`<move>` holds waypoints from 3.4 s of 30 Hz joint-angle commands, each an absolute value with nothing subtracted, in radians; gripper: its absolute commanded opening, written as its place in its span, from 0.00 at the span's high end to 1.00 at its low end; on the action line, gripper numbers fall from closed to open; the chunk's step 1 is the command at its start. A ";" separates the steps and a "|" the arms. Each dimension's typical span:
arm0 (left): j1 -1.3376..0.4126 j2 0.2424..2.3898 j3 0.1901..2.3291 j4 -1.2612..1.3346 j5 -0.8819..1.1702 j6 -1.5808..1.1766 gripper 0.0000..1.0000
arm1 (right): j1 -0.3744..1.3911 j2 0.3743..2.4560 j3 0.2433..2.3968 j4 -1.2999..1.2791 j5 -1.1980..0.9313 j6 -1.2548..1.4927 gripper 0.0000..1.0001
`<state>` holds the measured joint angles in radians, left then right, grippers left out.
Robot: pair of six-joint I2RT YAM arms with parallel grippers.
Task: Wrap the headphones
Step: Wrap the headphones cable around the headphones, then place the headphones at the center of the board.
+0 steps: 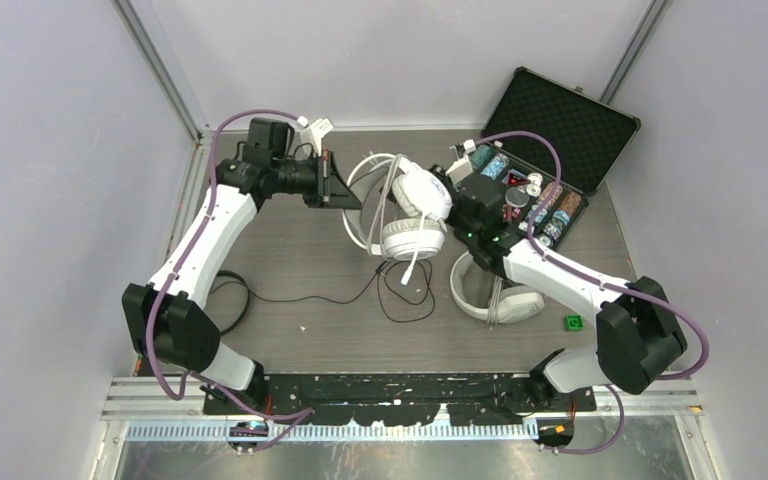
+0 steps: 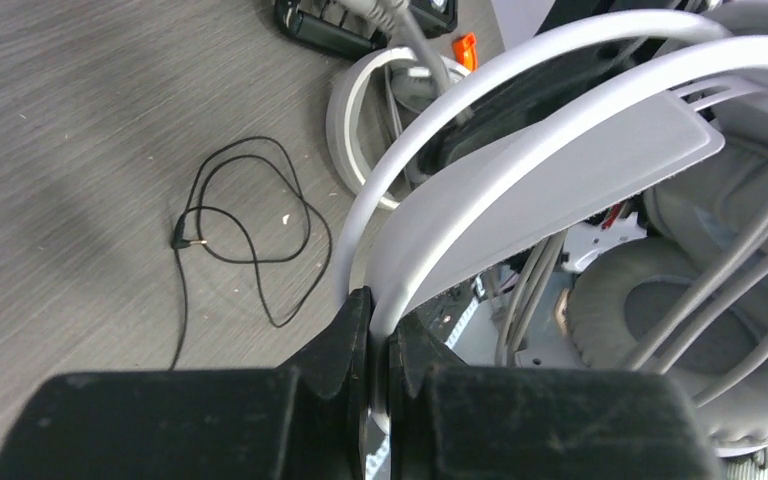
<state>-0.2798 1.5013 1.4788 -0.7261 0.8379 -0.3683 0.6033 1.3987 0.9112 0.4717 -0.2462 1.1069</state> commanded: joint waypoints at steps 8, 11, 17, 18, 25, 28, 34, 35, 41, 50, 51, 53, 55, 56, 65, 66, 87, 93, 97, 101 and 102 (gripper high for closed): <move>-0.293 1.344 1.301 -0.231 0.663 -0.934 1.00 | 0.736 1.291 0.939 0.358 0.203 1.070 1.00; -0.293 1.303 1.257 -0.160 0.627 -0.987 1.00 | 0.754 1.290 0.940 0.345 0.282 1.100 1.00; -0.293 1.232 1.191 -0.053 0.560 -1.028 1.00 | 0.779 1.301 0.930 0.357 0.381 1.176 1.00; -0.293 1.230 1.193 -0.040 0.581 -1.037 1.00 | 0.779 1.306 0.932 0.361 0.382 1.177 1.00; -0.277 1.236 1.282 -0.215 0.724 -0.928 1.00 | 0.770 1.290 0.929 0.389 0.407 1.088 1.00; -0.252 1.240 1.324 -0.335 0.751 -0.829 1.00 | 0.742 1.272 0.914 0.398 0.382 1.085 1.00; -0.234 1.274 1.338 -0.306 0.966 -0.801 1.00 | 0.681 1.272 0.922 0.387 0.237 1.102 1.00; -0.234 1.274 1.336 -0.309 0.976 -0.791 1.00 | 0.677 1.270 0.919 0.393 0.228 1.106 1.00; -0.233 1.281 1.339 -0.303 1.064 -0.763 1.00 | 0.670 1.267 0.910 0.458 0.194 1.078 1.00; -0.233 1.321 1.359 -0.434 1.201 -0.618 1.00 | 0.657 1.311 0.901 0.692 0.106 1.045 1.00; -0.232 1.330 1.366 -0.469 1.201 -0.587 1.00 | 0.653 1.313 0.902 0.702 0.098 1.040 1.00; -0.232 1.346 1.394 -0.554 1.197 -0.508 1.00 | 0.647 1.314 0.910 0.713 0.070 1.010 1.00; -0.232 1.364 1.438 -0.671 1.162 -0.400 1.00 | 0.646 1.311 0.917 0.725 0.022 0.959 1.00; -0.233 1.371 1.457 -0.716 1.140 -0.358 1.00 | 0.645 1.309 0.919 0.730 -0.031 0.927 1.00; -0.233 1.387 1.516 -0.882 0.879 -0.096 1.00 | 0.638 1.274 0.926 0.617 -0.099 0.854 1.00; -0.233 1.394 1.526 -0.897 0.860 -0.075 1.00 | 0.637 1.266 0.920 0.606 -0.086 0.846 1.00; -0.233 1.397 1.570 -0.978 0.565 0.189 1.00 | 0.638 1.153 0.897 0.448 0.081 0.708 1.00; -0.242 1.402 1.552 -0.972 0.513 0.230 1.00 | 0.638 1.217 0.919 0.456 0.014 0.707 1.00; -0.242 1.428 1.528 -0.965 0.448 0.281 1.00 | 0.638 1.293 0.926 0.483 -0.033 0.716 1.00; -0.242 1.481 1.480 -0.943 0.357 0.397 1.00 | 0.638 1.393 0.955 0.481 -0.049 0.718 1.00; -0.242 1.496 1.472 -0.940 0.328 0.422 1.00 | 0.637 1.422 0.958 0.490 -0.050 0.719 1.00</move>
